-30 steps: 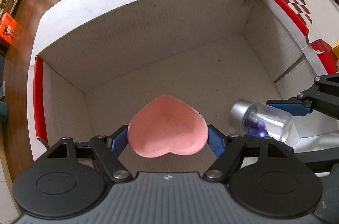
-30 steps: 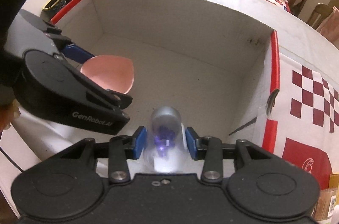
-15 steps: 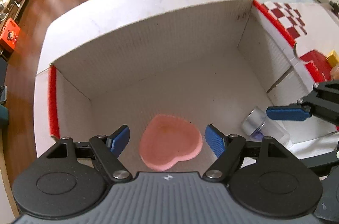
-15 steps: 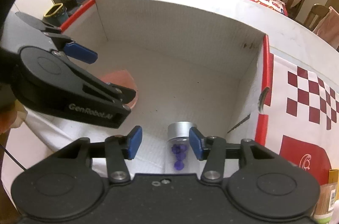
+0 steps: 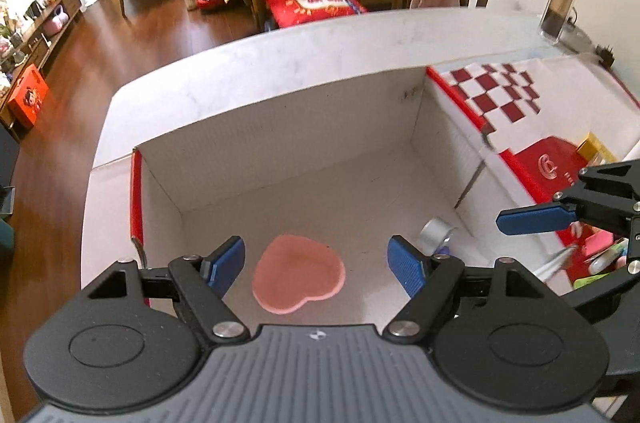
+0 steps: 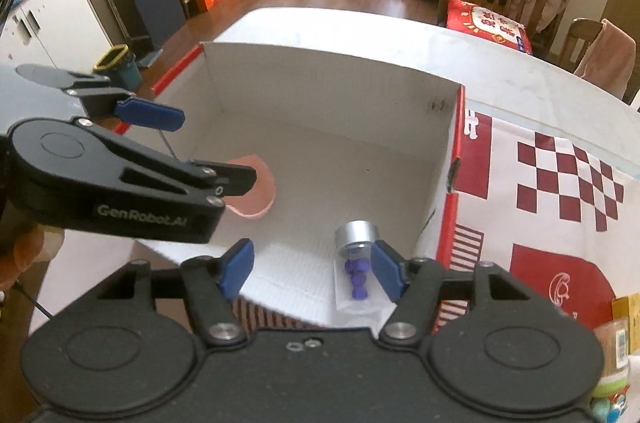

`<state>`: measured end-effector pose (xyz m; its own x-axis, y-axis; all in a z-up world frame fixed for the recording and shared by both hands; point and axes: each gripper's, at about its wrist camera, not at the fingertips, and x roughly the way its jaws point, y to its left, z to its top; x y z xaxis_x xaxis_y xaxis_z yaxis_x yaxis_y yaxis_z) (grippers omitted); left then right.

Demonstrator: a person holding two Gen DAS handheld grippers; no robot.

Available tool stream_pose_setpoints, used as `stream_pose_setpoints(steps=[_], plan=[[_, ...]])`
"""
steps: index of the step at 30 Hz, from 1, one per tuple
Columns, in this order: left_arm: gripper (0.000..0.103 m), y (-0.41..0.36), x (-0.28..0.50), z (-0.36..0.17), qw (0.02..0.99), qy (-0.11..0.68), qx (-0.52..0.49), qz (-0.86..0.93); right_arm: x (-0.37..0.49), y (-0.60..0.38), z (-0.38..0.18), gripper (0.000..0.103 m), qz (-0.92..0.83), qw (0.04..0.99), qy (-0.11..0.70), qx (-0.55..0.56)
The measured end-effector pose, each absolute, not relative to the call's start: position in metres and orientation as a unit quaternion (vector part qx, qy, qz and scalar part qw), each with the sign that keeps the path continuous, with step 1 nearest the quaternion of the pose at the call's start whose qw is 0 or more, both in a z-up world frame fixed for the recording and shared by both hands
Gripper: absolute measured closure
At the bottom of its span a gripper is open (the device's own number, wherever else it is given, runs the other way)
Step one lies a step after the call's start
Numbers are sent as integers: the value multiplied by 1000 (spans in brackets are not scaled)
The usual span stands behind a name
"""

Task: Organize rigid objects
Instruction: 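Open left tool to drop the heart dish while right tool releases the jar, then withdraw both tools from the box back toward the item pile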

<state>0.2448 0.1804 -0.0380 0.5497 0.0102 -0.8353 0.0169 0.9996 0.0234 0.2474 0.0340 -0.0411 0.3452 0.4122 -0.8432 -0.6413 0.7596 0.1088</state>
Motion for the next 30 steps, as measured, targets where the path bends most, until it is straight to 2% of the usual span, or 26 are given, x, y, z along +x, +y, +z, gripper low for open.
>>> stream_pose_setpoints(steps=[12,15,17,30], plan=[[25,160,190,-3,915,402,-6,-14,225,-17,-7,11,327,842,425,-63],[25,151,177,1,921,390,-7,-20,215,-31,-1,8,324,848,415,-53],[20,144,171,2,923,384,-8,-21,208,-41,2,2,320,853,410,-47],[19,89,139,3,934,348,-16,-75,178,-116,15,1,267,891,367,-16]])
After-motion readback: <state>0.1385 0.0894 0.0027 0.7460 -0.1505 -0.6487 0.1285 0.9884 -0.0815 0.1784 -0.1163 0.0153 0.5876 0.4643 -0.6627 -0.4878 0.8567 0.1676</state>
